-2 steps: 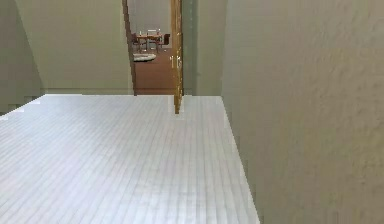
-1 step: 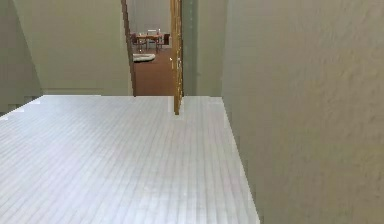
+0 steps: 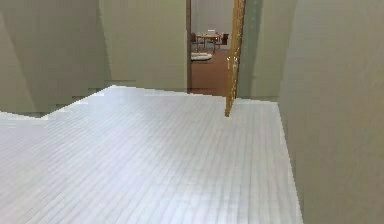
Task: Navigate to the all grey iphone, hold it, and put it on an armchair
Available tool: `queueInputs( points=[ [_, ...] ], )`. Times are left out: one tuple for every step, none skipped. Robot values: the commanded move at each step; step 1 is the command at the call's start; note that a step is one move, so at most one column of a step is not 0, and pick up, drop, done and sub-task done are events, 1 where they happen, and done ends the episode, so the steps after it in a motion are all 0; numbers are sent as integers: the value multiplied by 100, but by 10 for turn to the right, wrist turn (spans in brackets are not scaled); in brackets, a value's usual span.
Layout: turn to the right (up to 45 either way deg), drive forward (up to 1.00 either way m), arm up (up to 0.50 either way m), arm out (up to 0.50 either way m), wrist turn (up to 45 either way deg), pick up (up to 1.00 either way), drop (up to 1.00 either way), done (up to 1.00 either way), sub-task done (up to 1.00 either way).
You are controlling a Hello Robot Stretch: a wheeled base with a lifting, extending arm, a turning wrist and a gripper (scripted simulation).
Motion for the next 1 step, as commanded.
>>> queueInputs(
  points=[
    [0,100,0,0,0,0,0,0,0]
  ],
)
